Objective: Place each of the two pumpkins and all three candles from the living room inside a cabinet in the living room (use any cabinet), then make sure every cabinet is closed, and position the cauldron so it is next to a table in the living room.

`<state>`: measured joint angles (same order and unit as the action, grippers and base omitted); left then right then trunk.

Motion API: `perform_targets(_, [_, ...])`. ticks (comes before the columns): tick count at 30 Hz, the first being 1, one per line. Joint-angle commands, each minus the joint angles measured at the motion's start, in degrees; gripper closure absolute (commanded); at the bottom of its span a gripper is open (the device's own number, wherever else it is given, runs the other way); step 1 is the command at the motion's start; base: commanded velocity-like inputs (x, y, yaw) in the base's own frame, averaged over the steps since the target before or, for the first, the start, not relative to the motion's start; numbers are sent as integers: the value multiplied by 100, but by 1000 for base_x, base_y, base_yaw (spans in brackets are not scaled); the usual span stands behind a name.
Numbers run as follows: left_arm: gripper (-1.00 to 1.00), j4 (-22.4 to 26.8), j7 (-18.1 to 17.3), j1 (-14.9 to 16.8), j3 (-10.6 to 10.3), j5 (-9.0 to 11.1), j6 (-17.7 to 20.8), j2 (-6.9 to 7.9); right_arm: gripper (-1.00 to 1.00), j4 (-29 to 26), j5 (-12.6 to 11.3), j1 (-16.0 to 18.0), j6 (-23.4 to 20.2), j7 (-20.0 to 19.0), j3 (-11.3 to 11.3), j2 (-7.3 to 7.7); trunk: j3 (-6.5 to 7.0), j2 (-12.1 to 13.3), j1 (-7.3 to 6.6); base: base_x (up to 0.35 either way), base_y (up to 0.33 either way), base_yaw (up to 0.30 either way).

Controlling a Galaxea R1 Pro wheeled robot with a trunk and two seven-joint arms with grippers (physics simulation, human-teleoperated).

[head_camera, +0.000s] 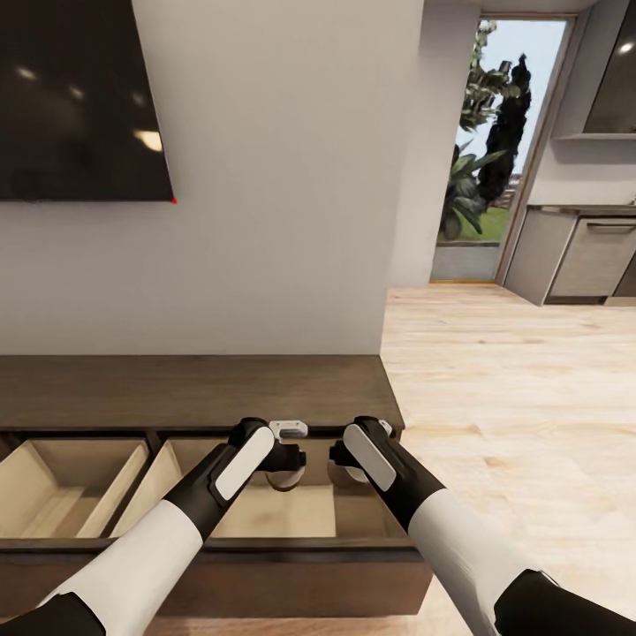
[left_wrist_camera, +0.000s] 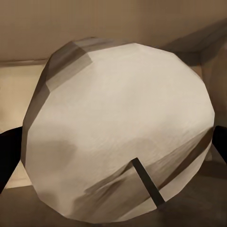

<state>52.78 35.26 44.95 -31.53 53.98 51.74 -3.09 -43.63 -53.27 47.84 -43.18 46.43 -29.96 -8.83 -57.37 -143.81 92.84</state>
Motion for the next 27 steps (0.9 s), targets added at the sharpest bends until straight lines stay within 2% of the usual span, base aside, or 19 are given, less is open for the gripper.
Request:
perform_targets(1, [100,5,60,5,-11,60,2,2,100,-6,-52,6,-6,64,-19,2,-6,-3,-1,19,0,0])
perform_targets(27, [100,13,60,5,-11,51,-5,10,100,-6,-55,6,-6,59,-19,-4,-582,-37,66,1,0,0])
